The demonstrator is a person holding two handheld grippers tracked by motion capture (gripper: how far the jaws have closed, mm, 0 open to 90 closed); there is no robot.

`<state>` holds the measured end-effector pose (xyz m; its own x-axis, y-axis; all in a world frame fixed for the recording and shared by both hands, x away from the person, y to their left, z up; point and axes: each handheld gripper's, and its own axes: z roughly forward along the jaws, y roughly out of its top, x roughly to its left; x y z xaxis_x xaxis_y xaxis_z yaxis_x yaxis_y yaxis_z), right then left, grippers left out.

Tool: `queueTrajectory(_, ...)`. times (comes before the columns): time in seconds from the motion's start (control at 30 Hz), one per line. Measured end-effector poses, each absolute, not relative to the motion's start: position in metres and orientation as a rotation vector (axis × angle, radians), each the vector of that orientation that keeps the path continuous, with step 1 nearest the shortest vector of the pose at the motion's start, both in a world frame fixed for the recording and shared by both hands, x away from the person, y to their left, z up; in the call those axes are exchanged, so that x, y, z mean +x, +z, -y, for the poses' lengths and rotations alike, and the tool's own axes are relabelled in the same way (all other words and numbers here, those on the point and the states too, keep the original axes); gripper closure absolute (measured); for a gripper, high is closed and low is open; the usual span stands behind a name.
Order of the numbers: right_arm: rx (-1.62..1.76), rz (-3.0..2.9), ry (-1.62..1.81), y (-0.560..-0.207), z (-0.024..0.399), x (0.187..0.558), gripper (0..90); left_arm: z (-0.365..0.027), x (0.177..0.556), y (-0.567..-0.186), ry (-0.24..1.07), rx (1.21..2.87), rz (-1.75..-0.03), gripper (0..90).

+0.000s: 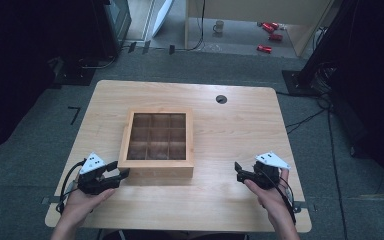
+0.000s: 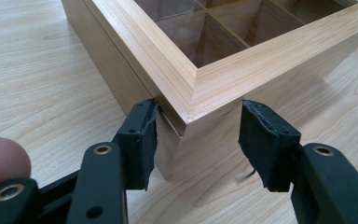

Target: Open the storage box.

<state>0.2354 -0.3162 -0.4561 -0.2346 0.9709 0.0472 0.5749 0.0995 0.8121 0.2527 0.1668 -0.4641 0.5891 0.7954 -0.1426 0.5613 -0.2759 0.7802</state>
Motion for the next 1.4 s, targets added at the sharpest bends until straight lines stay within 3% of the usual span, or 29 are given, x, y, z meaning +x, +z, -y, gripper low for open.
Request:
queueTrajectory(0.77, 1.339, -2.033, 1.113, -0.45, 0.208, 0.25, 14.1, -0.166, 0.248, -0.474, 0.363, 1.931, -1.124, 51.1)
queueTrajectory(1.4, 1.288, -2.111, 1.129, -0.46, 0.188, 0.25, 13.4, -0.166, 0.247, -0.473, 0.367, 1.903, -1.139, 52.9)
